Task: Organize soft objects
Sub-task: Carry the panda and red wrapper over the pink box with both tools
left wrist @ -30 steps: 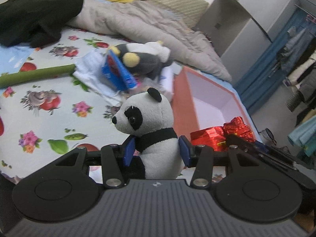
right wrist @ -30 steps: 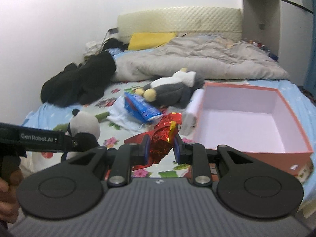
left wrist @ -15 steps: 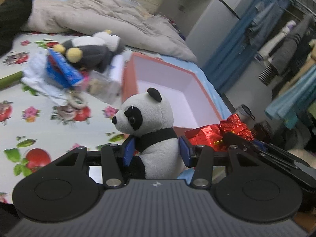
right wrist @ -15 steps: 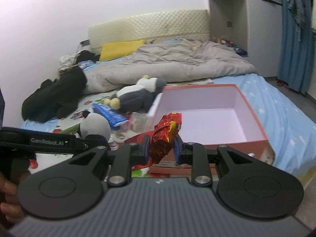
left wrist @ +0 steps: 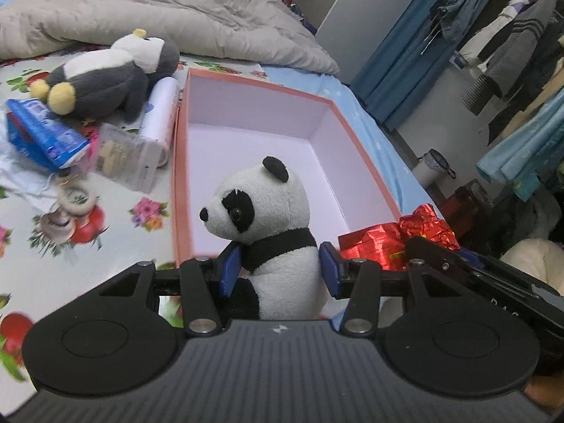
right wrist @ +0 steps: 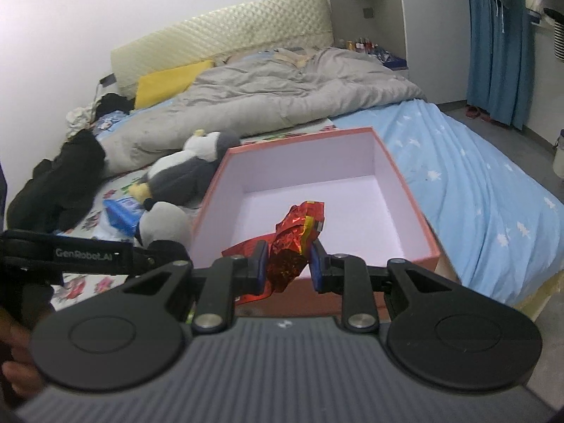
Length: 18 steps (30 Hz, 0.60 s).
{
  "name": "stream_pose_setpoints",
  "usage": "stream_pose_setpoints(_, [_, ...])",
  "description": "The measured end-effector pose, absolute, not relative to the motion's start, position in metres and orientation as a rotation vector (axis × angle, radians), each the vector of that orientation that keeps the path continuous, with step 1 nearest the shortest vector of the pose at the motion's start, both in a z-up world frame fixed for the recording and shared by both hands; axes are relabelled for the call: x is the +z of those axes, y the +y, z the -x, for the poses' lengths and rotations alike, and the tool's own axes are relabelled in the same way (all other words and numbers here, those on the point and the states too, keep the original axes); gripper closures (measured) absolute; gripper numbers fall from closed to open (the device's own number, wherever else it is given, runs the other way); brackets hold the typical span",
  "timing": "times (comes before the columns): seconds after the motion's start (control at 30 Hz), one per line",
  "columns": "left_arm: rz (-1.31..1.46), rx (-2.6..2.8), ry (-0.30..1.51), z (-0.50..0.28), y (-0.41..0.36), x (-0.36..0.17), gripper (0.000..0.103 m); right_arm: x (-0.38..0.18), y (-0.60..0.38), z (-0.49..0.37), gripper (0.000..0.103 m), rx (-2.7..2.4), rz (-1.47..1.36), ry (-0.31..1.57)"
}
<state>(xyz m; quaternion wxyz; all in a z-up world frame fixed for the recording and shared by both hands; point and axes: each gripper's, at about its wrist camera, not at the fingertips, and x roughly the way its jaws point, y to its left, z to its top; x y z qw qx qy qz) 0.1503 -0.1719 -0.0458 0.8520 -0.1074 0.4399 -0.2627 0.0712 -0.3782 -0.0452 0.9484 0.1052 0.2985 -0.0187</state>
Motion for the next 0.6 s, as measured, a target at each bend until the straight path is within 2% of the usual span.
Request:
stream_pose_setpoints(0.4, [0.195,-0.518,1.034,-0.266,-0.238,-0.101,0.049,-0.105,-0.429,-0.163,0.075,-0.06,-0.245,0.75])
stream_pose_setpoints(0.6, [0.194,-0.488,1.088,-0.299,-0.256,-0.133,0.049,-0.139,-0.435,-0.191,0.075,-0.04,-0.23,0.828])
